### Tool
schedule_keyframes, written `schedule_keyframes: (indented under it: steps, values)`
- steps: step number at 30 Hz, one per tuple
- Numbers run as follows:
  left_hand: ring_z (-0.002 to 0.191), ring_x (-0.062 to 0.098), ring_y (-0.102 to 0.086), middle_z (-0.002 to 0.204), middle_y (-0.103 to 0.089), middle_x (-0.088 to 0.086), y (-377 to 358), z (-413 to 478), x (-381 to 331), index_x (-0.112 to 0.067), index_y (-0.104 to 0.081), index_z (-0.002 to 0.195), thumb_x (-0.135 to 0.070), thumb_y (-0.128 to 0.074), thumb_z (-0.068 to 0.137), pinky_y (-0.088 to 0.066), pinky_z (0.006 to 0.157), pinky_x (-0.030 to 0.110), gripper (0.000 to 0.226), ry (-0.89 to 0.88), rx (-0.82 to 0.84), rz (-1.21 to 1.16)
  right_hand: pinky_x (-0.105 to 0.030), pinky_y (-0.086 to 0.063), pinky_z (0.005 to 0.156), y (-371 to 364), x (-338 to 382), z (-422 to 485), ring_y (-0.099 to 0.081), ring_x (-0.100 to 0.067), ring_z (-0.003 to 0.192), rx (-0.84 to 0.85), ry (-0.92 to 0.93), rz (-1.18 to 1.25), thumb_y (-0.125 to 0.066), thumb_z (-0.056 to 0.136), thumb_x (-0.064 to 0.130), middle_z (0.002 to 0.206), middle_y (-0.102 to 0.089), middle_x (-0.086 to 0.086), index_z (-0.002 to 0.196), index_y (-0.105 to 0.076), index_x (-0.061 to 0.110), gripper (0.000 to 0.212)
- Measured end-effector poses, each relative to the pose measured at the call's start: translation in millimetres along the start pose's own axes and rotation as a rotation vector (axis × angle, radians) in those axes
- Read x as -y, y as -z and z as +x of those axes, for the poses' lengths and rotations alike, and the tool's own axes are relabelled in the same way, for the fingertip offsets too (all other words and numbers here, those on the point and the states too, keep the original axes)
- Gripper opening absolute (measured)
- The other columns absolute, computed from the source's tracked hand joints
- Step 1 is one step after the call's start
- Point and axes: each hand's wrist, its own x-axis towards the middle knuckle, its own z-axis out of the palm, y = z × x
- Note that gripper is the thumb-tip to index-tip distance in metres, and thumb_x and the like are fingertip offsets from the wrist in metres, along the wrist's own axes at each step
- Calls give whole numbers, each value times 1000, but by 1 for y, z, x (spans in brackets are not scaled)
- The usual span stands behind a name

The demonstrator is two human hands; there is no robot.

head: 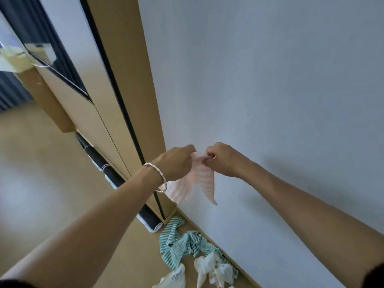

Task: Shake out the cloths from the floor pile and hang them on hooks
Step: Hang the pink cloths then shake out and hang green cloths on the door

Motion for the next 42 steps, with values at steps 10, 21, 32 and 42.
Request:
schedule_keyframes:
  steps: [10, 21, 32, 42]
  values:
    - [68, 16, -49, 69, -50, -4, 18, -28, -31, -19, -42, 66, -54, -46, 90, -34, 59, 30, 43, -73, 60, 57, -35, -45, 82, 37, 11, -65, -56, -19, 96, -27, -106, 12, -36, 99, 32, 109, -61, -1, 105, -50, 27, 16]
    - [69, 16, -53, 84, -65, 4, 40, -57, -10, -9, -62, 88, -43, -38, 98, -39, 62, 28, 43, -378, 172, -46, -24, -40, 68, 24, 58, -133, -57, -6, 83, -111, -333, 57, -51, 88, 58, 88, -59, 13, 79, -59, 31, 29]
    - [78, 17, -51, 80, -58, -2, -5, -98, -81, -14, -63, 91, -1, -37, 88, -35, 60, 22, 30, -786, 233, -107, -29, -43, 76, 6, 66, -263, -58, -15, 85, -8, -678, -6, -54, 90, 31, 84, -61, 6, 77, -61, 22, 18]
    - [73, 15, -49, 71, -53, -8, -47, -191, -209, -23, -48, 72, -19, -43, 92, -32, 56, 21, 21, -1007, 416, -20, -27, -38, 86, -7, 49, -436, -50, -15, 102, -90, -864, 26, -41, 98, 21, 115, -55, 2, 115, -55, 17, 23]
